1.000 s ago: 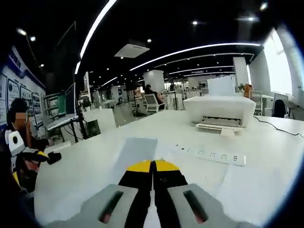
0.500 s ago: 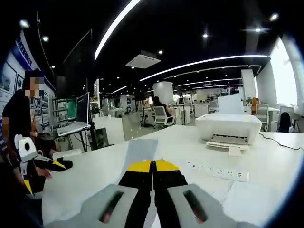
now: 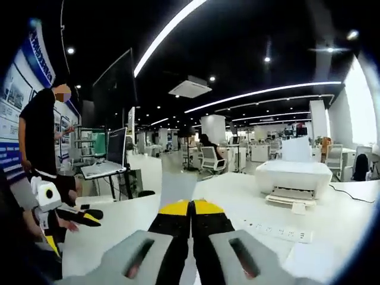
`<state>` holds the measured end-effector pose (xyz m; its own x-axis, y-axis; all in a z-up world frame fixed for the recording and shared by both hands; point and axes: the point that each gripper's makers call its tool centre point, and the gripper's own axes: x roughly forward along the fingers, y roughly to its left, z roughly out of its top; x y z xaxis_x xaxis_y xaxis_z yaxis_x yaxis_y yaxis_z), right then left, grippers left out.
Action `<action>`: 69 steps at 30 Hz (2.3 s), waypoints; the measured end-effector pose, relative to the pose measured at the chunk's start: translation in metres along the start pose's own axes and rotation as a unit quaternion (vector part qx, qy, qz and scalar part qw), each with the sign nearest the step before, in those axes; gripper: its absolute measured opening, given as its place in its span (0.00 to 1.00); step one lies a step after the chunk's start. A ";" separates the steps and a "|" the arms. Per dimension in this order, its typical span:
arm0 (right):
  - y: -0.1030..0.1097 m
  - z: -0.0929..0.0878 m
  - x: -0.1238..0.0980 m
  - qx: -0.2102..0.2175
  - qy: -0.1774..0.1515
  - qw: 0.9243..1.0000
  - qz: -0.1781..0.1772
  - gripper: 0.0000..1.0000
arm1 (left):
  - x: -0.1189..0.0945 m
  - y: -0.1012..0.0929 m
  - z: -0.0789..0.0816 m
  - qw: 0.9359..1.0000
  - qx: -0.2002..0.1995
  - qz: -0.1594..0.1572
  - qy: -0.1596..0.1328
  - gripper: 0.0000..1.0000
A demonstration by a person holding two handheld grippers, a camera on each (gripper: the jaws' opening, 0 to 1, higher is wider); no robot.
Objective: Organize the stack of printing papers by aligning and flattening the scattered papers on the table
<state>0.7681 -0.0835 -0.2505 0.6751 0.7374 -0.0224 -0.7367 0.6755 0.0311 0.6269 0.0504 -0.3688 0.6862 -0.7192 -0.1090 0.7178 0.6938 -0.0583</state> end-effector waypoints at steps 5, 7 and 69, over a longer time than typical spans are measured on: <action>0.014 0.016 -0.007 -0.013 -0.015 1.000 0.009 0.00 | -0.001 0.001 0.001 1.000 0.000 0.000 -0.002 0.95; 0.017 0.023 -0.009 -0.016 -0.021 1.000 0.013 0.00 | -0.001 0.001 0.002 1.000 0.000 0.001 -0.003 0.95; 0.080 0.115 -0.089 -0.081 -0.132 0.987 0.044 0.00 | -0.003 0.002 0.012 1.000 0.004 0.006 -0.018 0.95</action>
<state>0.6533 -0.0952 -0.1311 0.5796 0.7804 0.2346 -0.7744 0.6171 -0.1397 0.6276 0.0536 -0.3562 0.6985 -0.7119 -0.0731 0.7103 0.7021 -0.0497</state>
